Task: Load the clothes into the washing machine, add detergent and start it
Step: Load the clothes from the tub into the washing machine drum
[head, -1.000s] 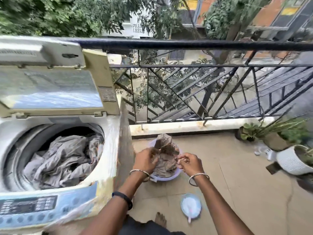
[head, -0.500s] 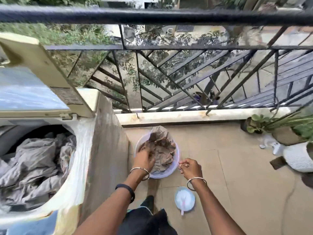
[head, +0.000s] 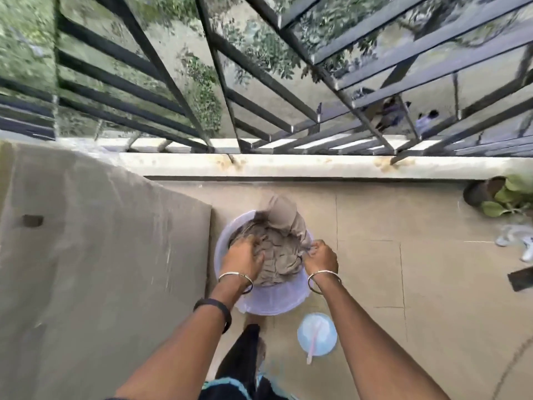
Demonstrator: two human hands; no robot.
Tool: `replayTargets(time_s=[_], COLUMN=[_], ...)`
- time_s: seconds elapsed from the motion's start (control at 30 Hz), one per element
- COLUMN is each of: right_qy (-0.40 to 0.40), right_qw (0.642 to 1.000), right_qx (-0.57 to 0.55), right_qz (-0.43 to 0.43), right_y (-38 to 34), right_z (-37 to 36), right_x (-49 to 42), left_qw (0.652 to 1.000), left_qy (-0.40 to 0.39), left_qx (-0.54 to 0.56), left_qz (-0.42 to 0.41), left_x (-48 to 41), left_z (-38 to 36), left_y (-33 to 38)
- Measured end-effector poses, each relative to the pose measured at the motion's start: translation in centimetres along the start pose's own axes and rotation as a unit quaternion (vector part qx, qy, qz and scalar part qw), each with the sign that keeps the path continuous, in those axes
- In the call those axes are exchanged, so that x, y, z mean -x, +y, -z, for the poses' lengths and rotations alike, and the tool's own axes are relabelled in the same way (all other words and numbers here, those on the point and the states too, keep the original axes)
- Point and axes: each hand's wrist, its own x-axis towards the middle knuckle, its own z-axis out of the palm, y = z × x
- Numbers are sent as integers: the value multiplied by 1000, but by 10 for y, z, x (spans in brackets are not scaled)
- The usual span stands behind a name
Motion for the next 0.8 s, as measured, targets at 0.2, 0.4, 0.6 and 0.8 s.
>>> replayTargets(time_s=[0.2, 0.4, 0.6, 0.8], right_qy=[15, 104, 36, -64], right_qw=[997, 978, 981, 971], right_qx=[59, 153, 21, -133], right_qz=[46, 98, 187, 191], right_y=[-17, -12, -6, -20], right_z=[-53, -85, -83, -56], right_x=[-87, -120, -87, 26], left_qw=[1000, 999, 998, 998], left_qy=[17, 23, 47, -20], left_qx=[15, 26, 44, 53], left_qz=[-3, 13, 23, 34], left_x=[-55, -70, -44, -7], left_z=[-37, -53, -43, -21], left_y=[-35, -70, -79, -73])
